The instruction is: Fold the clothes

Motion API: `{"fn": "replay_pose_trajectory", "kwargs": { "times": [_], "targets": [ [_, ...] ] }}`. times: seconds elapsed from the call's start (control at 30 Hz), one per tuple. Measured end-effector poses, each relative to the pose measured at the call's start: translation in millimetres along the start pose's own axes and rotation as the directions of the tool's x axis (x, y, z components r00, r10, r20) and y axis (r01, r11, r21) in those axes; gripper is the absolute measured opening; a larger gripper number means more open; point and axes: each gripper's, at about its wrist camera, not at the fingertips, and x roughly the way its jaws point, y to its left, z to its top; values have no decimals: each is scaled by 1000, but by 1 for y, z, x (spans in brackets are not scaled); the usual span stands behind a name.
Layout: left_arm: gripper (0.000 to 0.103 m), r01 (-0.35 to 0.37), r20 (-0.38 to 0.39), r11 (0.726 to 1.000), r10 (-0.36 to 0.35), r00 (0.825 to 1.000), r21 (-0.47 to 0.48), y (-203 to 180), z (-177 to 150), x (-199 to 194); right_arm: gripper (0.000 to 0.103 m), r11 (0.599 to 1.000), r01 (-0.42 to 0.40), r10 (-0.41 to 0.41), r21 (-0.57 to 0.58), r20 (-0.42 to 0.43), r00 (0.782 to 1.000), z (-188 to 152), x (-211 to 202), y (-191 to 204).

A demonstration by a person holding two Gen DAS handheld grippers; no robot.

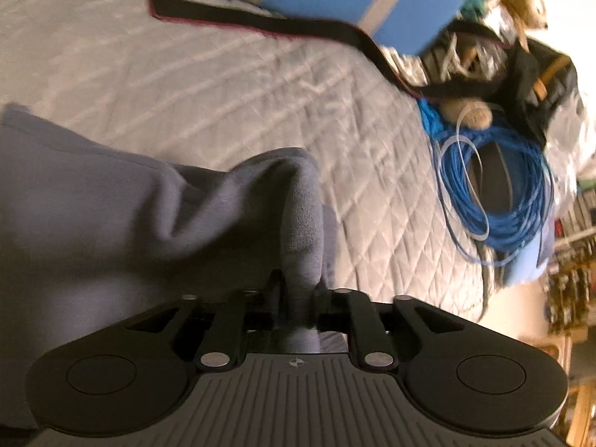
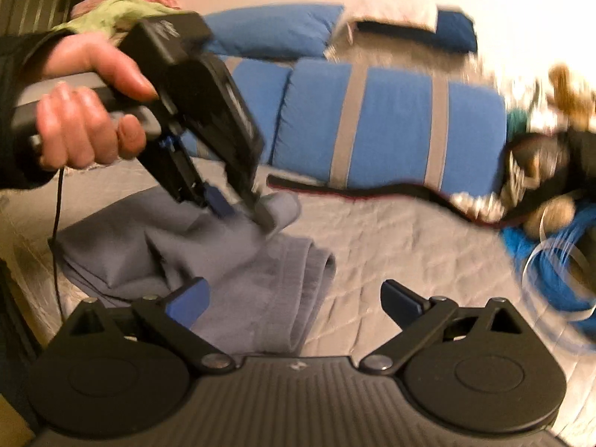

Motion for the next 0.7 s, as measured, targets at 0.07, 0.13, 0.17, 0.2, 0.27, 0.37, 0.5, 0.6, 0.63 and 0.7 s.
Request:
{"fn": "replay_pose_trajectory", "kwargs": {
  "times": [0.07,0.13,0.17,0.2,0.27,0.37,0.5,0.6,0.63,0.7],
  "targets": [
    [26,91,-16,996,-91,996,14,-1,2,-1,102,995,-50,53,87,-22,998,1,6,-11],
    [33,199,4,980,-199,980,30,0,6,-12,102,980,-99,107,173,-37,994,1,13,-21],
    [43,213,22,976,-214,977,49,1,8,-21,102,968,-123,135,218,-40,990,2,18,-27],
    [49,194,59,978,-199,978,81,4,9,-34,102,956,-143,159,257,-42,986,3,23,-32],
    [51,151,133,978,-170,976,141,10,10,-59,99,934,-171,195,312,-48,980,5,33,-39],
    [52,40,245,986,-79,966,161,36,13,-93,81,906,-209,249,369,-65,966,9,52,-46],
    [53,-71,326,992,32,945,106,82,7,-119,64,873,-235,310,427,-114,944,12,80,-50],
    [53,-109,334,992,83,939,60,116,3,-123,56,858,-224,327,462,-155,932,11,96,-50],
    [53,-109,336,993,85,938,53,125,0,-124,55,853,-220,332,473,-167,928,11,101,-51],
    [53,-108,344,993,85,935,47,141,-7,-125,52,845,-219,344,487,-182,921,10,111,-52]
  ]
}}
